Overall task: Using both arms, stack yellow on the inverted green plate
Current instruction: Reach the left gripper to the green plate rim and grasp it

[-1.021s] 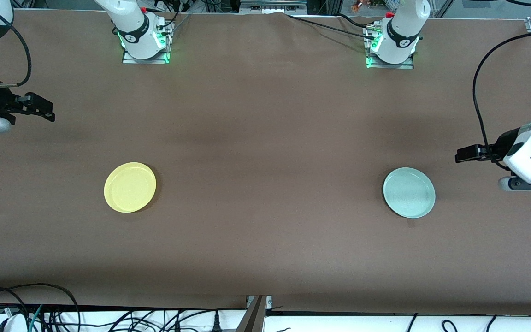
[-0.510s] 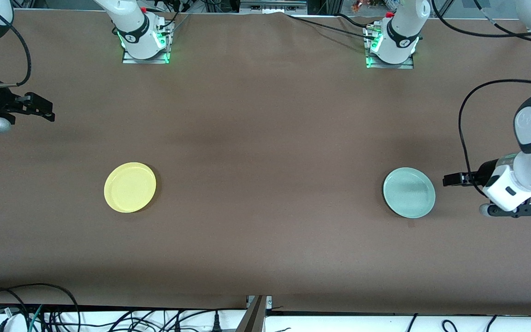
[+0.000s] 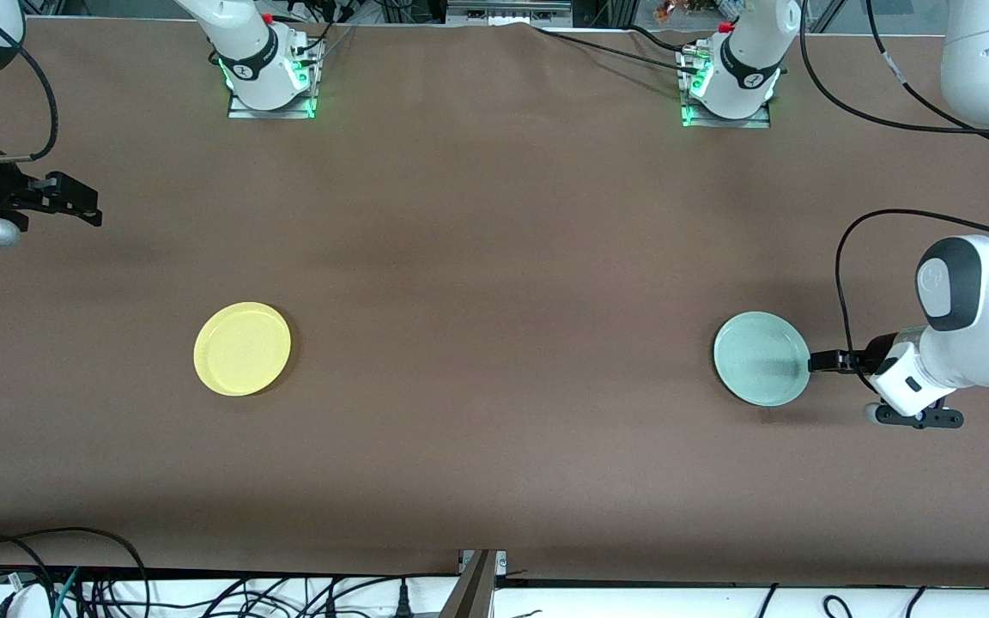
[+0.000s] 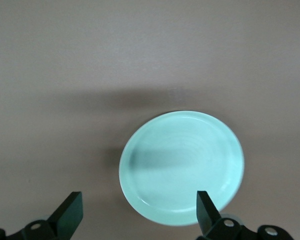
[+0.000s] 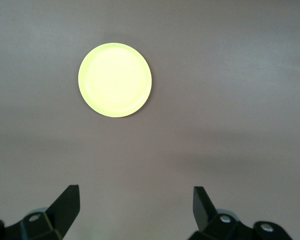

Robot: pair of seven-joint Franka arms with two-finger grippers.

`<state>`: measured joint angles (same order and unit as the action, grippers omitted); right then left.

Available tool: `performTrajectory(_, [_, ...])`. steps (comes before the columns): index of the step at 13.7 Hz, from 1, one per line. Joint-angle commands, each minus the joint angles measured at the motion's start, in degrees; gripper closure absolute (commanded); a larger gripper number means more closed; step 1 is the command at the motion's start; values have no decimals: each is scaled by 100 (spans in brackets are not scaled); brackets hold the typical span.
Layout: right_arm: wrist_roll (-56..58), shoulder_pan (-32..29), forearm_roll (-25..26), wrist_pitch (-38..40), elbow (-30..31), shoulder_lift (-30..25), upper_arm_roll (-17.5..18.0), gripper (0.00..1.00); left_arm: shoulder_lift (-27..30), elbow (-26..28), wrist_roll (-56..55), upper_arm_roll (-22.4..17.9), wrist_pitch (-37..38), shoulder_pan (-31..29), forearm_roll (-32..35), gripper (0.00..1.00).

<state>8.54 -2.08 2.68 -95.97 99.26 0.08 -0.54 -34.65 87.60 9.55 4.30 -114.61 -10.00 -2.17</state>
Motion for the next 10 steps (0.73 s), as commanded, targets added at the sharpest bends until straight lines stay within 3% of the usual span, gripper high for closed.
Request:
performTrajectory(1, [-107,-12,66,96,-12,-87,10,0,151,766,617,18,-744,-256,-397,0])
performTrajectory(7, [-98,-12,66,96,-3,-87,19,0,125,1505,1215,1,-1457,-344,-1004,0])
performTrajectory(10, [-98,-12,66,96,-3,-87,19,0,-6,1568,1496,-113,-1634,-362,-1258,0])
